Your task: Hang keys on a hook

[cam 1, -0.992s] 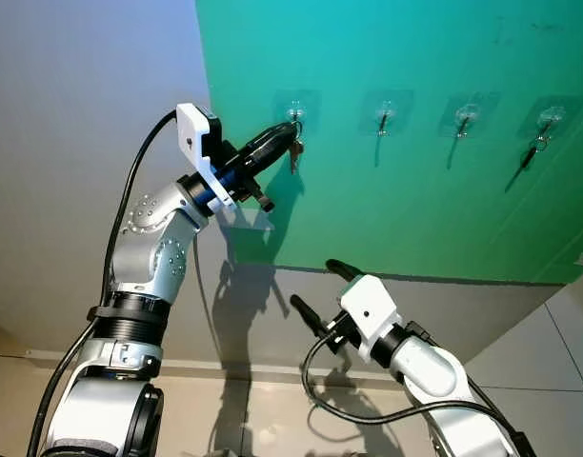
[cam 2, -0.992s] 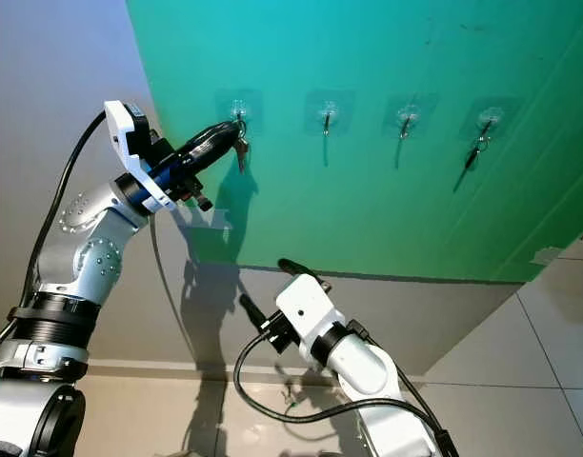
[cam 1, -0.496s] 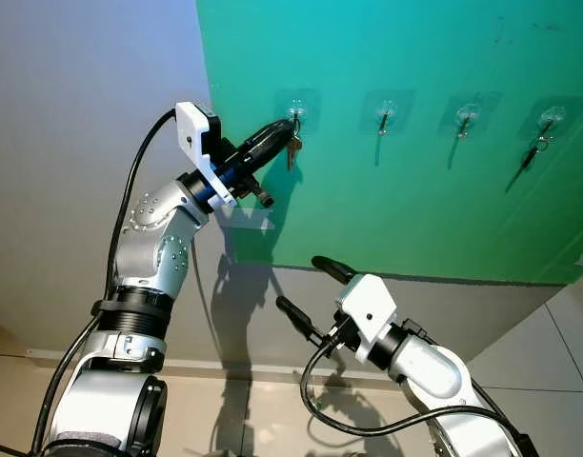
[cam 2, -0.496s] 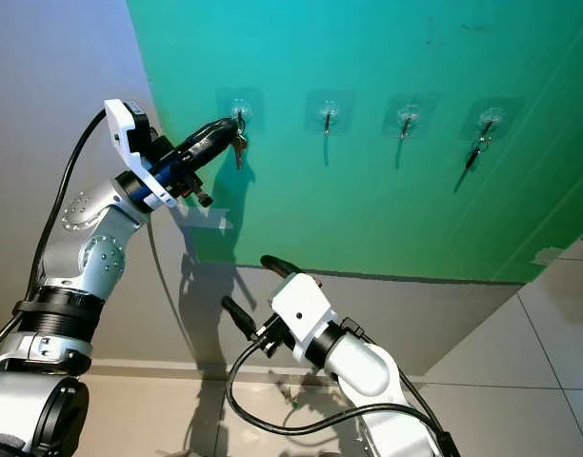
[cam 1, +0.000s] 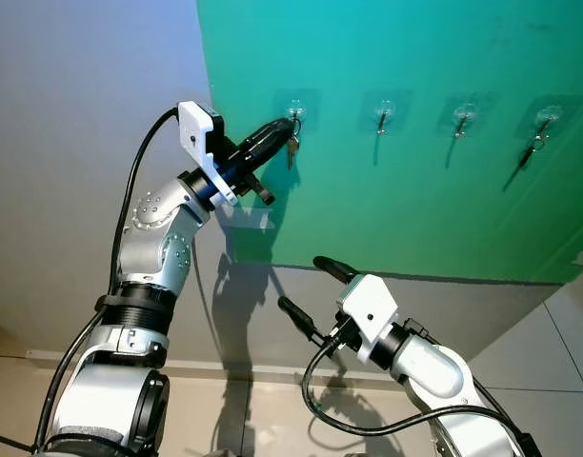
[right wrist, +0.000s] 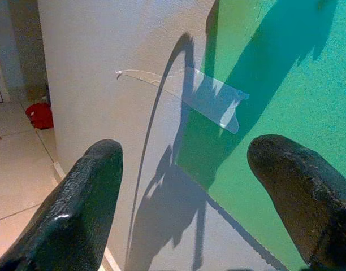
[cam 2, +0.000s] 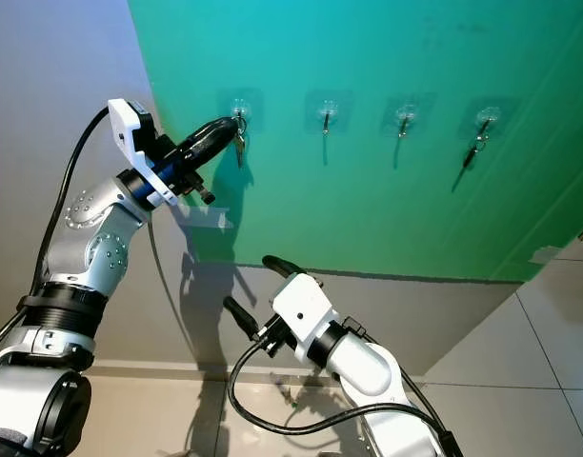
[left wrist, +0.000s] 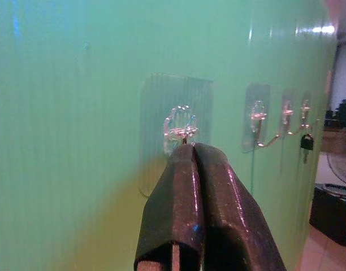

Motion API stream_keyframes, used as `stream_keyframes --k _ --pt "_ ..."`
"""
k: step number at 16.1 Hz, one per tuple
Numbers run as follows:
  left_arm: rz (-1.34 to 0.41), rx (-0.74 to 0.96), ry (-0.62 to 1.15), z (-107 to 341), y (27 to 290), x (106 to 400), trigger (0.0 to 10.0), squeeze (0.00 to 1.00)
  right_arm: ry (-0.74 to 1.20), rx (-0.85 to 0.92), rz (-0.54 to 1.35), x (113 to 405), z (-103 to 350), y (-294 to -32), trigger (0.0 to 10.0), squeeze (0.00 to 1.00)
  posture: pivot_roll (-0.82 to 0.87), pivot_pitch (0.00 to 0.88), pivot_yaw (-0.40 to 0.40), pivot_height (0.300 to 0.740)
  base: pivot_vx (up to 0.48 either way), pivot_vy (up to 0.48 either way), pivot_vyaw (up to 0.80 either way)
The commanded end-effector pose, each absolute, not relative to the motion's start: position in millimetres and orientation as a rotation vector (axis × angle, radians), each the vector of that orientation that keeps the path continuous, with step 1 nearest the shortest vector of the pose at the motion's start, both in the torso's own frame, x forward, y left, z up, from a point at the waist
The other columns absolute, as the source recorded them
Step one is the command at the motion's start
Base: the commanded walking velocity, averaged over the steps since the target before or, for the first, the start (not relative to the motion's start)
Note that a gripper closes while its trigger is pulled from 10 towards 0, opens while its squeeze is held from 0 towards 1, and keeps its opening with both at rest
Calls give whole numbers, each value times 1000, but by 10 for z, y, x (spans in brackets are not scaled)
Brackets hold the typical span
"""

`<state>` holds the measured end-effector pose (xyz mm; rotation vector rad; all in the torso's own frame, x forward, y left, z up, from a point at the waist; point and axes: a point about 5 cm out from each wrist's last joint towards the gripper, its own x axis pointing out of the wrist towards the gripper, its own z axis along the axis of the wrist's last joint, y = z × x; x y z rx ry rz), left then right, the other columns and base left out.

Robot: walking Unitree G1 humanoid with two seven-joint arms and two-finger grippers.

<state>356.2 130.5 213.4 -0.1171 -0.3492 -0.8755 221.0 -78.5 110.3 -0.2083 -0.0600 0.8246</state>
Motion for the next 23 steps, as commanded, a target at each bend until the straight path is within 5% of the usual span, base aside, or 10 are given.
stream_keyframes --k 1,23 --pt "-780 -127 -341 2149 1423 3621 10000 0 -69 -224 822 2227 1130 -796 10000 0 -94 11 15 740 0 0 0" --pt "-842 -94 -233 1903 1381 3418 10000 0 -132 -135 777 2270 1254 -823 10000 0 -97 14 21 740 0 0 0"
